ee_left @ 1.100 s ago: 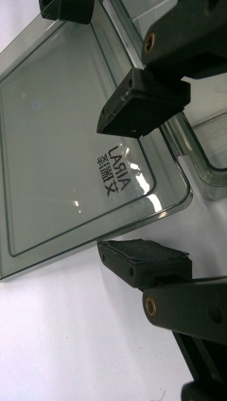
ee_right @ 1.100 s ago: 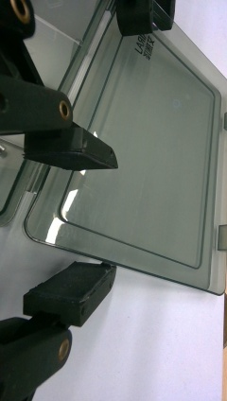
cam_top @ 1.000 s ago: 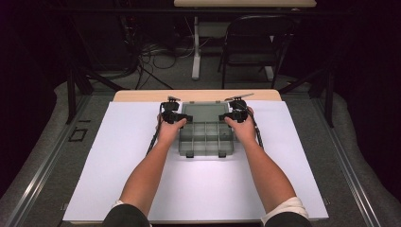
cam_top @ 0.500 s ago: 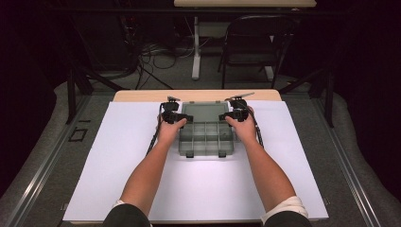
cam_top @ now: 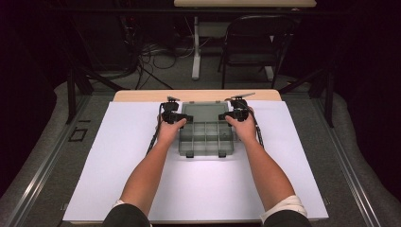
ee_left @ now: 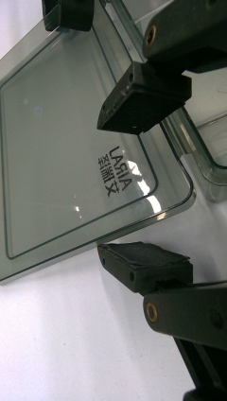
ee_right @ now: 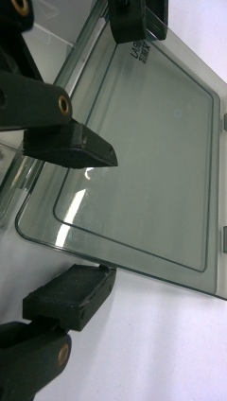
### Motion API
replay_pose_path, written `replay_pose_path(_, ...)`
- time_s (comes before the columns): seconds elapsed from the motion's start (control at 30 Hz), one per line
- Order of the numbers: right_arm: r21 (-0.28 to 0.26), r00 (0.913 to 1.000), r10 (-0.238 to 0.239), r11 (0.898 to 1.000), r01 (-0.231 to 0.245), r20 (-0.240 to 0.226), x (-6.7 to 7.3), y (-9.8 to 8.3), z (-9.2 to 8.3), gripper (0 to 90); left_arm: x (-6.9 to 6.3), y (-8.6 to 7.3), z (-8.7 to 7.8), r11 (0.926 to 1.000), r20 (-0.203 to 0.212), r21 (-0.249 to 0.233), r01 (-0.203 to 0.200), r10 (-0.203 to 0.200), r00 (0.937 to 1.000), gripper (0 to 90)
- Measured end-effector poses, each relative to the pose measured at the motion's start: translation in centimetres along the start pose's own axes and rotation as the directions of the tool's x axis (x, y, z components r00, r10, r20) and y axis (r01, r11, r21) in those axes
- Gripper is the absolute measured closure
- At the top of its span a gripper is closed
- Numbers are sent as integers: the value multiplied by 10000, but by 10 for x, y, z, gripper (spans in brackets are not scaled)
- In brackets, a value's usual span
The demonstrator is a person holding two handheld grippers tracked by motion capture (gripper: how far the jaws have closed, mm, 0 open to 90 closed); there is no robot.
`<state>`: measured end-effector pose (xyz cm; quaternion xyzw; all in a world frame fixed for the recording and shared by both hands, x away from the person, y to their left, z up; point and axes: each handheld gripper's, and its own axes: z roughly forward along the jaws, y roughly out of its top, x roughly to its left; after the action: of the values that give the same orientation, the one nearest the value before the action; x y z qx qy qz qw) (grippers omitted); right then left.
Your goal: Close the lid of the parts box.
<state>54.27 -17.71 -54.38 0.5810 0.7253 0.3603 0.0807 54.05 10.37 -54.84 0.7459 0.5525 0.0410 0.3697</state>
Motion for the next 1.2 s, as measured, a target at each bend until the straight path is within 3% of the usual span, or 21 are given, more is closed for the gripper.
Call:
replay_pose_path(0.37,69,9995,269,9996,-267,-194,-3,1,2,374,2,0,1,10000,93,-14,59,-59,9999,347)
replay_pose_path(0.53,139,9967,651,9978,-645,-493,-6,0,4,374,2,0,1,9999,141,-34,101,-100,9999,346)
replay_pose_path(1.2,161,9966,596,9981,-588,-564,-5,1,4,374,3,-1,1,10000,170,-61,21,-19,9999,346)
